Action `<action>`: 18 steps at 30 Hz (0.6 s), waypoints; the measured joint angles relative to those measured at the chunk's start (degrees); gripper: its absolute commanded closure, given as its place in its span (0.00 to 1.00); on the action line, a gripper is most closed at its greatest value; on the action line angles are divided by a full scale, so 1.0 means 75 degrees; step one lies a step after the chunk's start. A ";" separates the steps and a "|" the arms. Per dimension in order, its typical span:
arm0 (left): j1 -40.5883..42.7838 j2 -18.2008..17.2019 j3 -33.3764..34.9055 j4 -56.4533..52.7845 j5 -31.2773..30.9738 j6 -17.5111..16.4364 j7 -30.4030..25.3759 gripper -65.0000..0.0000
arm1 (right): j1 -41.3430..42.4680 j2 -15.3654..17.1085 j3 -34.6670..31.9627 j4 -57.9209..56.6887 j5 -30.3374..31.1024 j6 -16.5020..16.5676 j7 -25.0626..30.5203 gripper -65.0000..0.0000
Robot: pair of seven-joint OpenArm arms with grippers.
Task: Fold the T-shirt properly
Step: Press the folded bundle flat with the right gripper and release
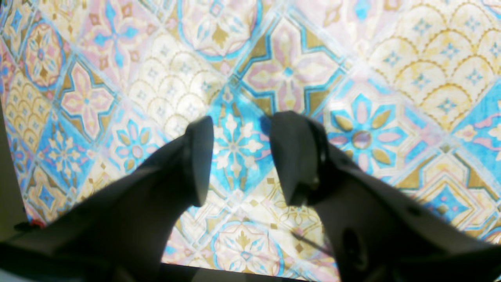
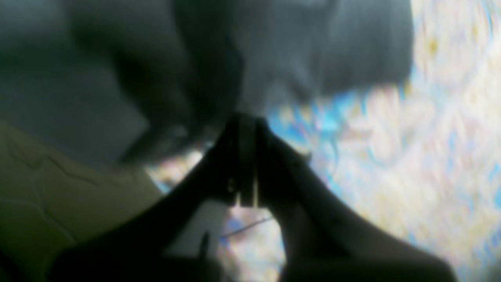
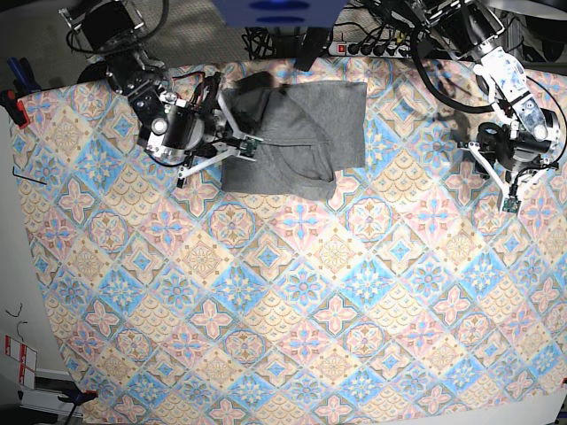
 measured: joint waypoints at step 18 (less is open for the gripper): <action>0.0044 0.0012 0.0501 -0.0012 0.0050 0.0000 0.0012 0.58 | 0.0898 -0.0280 -0.0871 -0.0294 0.1003 -0.0012 -0.0073 0.99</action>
